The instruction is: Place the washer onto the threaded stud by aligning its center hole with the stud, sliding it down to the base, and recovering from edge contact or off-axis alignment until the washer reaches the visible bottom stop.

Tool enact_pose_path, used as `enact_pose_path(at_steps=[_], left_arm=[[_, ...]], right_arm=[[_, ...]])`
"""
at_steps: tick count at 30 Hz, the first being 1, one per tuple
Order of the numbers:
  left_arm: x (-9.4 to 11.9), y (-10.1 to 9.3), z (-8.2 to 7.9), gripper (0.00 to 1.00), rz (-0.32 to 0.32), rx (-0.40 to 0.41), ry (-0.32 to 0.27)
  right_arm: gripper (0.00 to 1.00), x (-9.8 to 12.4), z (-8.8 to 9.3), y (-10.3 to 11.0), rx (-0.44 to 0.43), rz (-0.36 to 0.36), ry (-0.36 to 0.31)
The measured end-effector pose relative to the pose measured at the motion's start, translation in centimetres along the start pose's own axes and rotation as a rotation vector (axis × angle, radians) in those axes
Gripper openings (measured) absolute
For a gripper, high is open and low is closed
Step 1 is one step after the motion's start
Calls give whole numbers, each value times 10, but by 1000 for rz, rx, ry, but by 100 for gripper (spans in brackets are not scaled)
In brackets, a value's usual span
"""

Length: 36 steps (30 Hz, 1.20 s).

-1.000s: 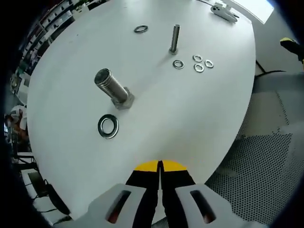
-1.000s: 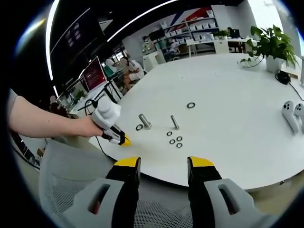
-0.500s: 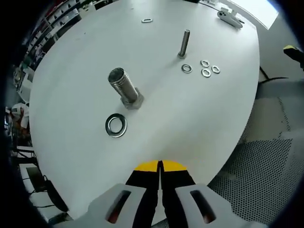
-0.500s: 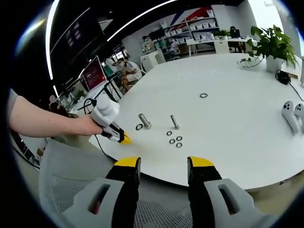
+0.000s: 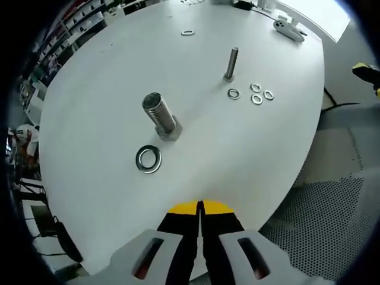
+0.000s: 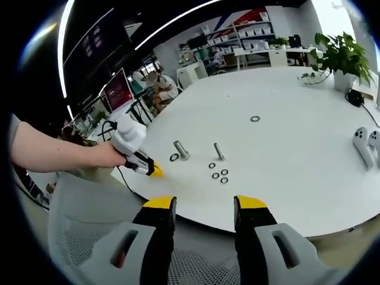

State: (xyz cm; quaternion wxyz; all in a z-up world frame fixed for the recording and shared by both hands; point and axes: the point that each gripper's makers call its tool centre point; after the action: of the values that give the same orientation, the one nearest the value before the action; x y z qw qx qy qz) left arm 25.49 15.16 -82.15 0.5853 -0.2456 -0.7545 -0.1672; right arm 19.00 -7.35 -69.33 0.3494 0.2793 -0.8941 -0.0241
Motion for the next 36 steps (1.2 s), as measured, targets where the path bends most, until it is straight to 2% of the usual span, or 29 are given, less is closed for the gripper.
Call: enact_pose_path(at_steps=[9,12,17,24,29,36], left_arm=[[8,-2,-11,0,14,44,-69],[14,-2,-16,0,15,70,-109],[23,0,-17,0,20,98,-147],[42,-5,-23,0,61,164,-246],[59,-8,-22,6,76,176,-309],[73,-9,-12,15,85,168,-350]], right_arm=[[40,0,2,1,9,-2,15],[40,-1,3,1,12,-5,23],[40,0,1,1,9,-2,11],[40,0,1,0,8,-1,9],[40,1,0,0,5,1,3],[40,1,0,-1,1,7,-1]])
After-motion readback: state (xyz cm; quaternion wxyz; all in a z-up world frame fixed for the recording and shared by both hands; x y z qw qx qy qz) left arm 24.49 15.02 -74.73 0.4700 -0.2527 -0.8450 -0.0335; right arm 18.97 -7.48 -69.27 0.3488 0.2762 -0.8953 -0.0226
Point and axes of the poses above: the point that each gripper's makers call its tool centre point, and the gripper's own axes: x roughly backward along the fingers, y roughly to its left, z roughly out of its underside, and after that the axes turned 8 degrees about x, right-handed
